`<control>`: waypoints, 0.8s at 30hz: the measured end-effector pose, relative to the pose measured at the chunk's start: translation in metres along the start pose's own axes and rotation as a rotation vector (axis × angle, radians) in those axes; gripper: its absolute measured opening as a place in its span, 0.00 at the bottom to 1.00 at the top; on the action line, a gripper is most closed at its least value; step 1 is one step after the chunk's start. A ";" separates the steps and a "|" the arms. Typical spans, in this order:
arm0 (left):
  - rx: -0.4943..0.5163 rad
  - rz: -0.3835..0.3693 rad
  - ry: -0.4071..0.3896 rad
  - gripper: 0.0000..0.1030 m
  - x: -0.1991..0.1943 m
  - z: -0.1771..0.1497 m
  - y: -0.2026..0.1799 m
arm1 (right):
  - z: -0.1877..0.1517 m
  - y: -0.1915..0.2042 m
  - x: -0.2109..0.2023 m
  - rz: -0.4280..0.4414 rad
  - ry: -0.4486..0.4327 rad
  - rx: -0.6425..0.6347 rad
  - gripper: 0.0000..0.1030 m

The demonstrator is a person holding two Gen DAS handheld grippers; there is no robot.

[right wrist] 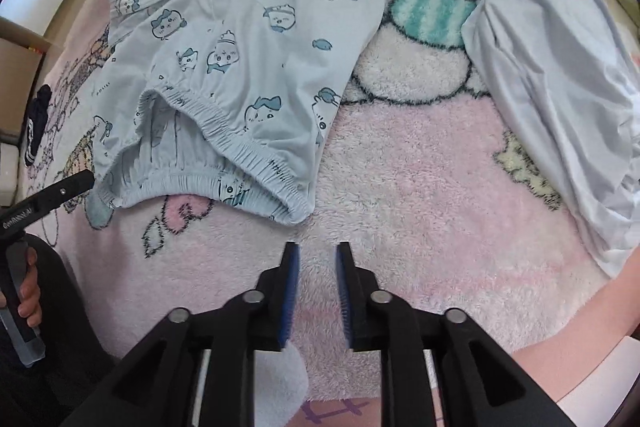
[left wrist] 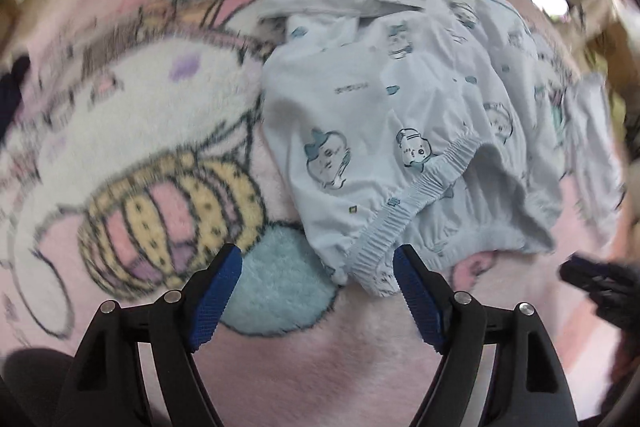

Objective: Fold clothes
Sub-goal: 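Open both grippers to release the pants cuffs onto the rug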

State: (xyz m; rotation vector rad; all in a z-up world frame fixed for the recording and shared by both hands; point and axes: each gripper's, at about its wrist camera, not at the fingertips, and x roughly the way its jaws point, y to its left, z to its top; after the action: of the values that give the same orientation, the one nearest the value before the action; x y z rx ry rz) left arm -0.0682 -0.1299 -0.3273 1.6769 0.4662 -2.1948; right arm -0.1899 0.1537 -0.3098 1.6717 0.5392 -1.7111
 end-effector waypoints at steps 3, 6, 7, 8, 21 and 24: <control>0.074 0.065 -0.060 0.75 0.000 -0.004 0.000 | -0.003 0.010 -0.005 -0.031 -0.044 -0.015 0.58; 0.064 0.067 -0.097 0.75 0.000 -0.002 0.000 | -0.002 0.012 -0.010 -0.059 -0.090 -0.010 0.58; 0.059 0.072 -0.099 0.75 0.001 -0.001 0.001 | -0.001 0.013 -0.010 -0.069 -0.108 -0.006 0.58; 0.055 0.076 -0.100 0.75 0.002 0.000 0.001 | -0.001 0.012 -0.009 -0.078 -0.114 -0.002 0.58; 0.188 0.177 -0.196 0.75 -0.002 -0.034 -0.013 | 0.011 0.037 0.034 -0.141 -0.151 -0.041 0.58; 0.281 0.186 -0.221 0.75 -0.002 -0.041 -0.024 | 0.015 0.042 0.039 -0.150 -0.157 -0.063 0.58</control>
State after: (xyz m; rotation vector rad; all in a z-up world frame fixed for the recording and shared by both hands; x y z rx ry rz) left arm -0.0437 -0.0894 -0.3345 1.5097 -0.0577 -2.3500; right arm -0.1681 0.1073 -0.3400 1.4701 0.6503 -1.8937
